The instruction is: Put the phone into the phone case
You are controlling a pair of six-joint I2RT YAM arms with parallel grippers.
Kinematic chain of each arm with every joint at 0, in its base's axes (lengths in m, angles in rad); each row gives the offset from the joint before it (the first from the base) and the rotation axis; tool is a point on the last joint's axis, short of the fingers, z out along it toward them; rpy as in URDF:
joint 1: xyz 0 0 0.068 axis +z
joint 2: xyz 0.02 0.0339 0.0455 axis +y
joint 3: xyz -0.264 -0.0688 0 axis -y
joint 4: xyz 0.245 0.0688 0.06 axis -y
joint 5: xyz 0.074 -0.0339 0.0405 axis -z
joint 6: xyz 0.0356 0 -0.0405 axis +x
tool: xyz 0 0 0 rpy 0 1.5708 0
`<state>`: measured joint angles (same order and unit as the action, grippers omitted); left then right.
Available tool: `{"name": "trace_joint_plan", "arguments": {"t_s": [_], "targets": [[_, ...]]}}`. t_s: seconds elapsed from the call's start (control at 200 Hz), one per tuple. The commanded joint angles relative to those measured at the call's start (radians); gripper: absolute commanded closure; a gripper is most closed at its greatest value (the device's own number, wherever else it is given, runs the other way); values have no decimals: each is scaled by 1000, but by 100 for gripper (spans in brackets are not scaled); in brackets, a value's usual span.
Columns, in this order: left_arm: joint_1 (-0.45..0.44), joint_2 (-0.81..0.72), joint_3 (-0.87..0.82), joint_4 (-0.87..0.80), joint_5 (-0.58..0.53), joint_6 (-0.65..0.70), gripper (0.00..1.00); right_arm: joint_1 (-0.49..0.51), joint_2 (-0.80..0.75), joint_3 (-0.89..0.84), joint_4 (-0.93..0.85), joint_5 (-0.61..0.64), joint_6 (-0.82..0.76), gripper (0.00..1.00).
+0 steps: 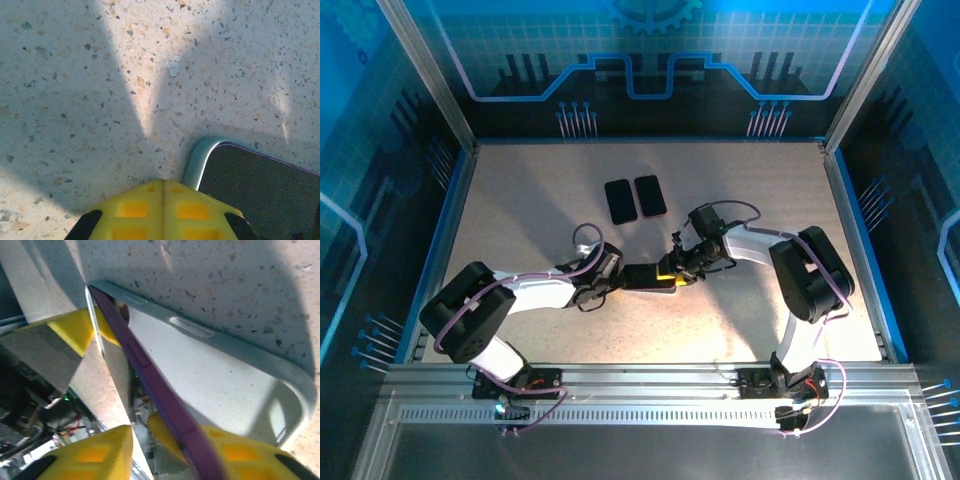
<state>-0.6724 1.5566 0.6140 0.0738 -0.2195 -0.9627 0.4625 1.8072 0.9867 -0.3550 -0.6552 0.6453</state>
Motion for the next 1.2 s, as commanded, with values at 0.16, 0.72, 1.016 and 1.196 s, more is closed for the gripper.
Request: {"name": "trace_joint_plan", "arguments": {"t_s": [0.16,0.72,1.016,1.196], "targets": [[3,-22,-39,49,19,-5,100,29,31,82,-124,57,-41,49],[3,-46,-85,110,10,-10,100,76,45,209,-338,250,-96,35],[2,-62,-129,156,7,-28,100,84,43,220,-358,300,-87,31],[2,-75,-150,172,2,-36,100,85,19,244,-389,339,-96,30]]}}
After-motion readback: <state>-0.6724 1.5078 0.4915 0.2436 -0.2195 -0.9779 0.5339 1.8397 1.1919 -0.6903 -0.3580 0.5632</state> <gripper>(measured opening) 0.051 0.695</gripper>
